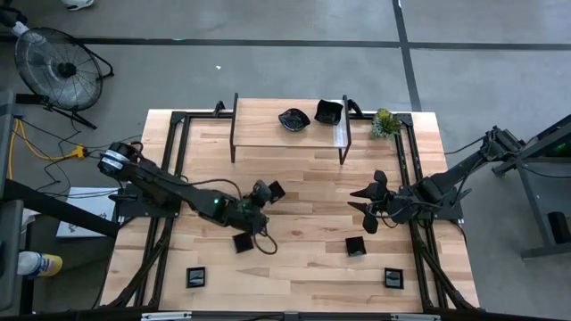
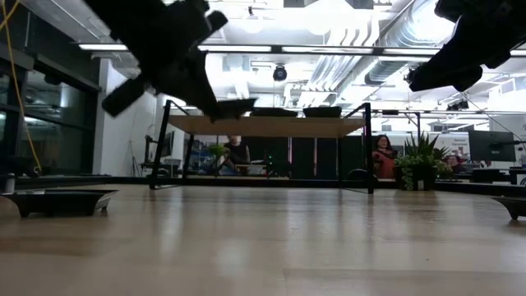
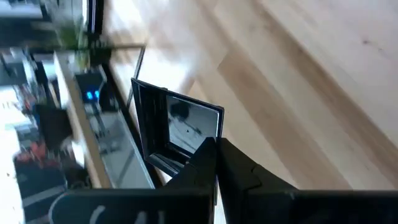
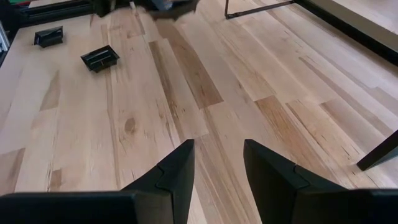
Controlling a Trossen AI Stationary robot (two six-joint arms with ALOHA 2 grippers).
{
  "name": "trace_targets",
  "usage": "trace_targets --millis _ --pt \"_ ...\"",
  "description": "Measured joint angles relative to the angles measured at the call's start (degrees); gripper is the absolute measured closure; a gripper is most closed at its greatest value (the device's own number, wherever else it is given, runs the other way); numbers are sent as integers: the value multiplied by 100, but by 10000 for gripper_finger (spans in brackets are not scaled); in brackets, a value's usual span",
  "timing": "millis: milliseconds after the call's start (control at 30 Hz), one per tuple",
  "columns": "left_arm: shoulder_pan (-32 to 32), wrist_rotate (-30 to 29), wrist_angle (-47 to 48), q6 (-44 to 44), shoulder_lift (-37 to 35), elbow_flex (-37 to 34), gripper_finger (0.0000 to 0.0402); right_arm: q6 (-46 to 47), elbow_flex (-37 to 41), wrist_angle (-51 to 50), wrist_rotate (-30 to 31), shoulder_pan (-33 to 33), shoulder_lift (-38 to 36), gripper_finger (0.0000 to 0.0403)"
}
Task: Pick & Place Mini shaped plates
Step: Put the square plate on the shelf
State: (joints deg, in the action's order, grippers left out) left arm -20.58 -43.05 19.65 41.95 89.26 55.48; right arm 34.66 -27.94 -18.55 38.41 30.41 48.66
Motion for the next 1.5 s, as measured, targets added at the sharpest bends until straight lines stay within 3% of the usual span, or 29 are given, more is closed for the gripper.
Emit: trace_targets --millis 300,567,767,1133,1500 --pt "691 -57 2217 -1078 -91 1398 401 -5 -1 42 28 -2 0 269" --pt "1577 175 2791 -1590 -94 2314 401 -14 -2 39 44 1 0 269" --pt "2457 379 3152 -1521 -95 2381 401 -16 -2 40 46 1 2 269" --pt "3889 1359 2712 -898 -95 2379 401 -69 0 39 114 1 2 269" --pt "4319 2027 2407 -1056 43 2368 401 -99 -2 39 125 1 2 269"
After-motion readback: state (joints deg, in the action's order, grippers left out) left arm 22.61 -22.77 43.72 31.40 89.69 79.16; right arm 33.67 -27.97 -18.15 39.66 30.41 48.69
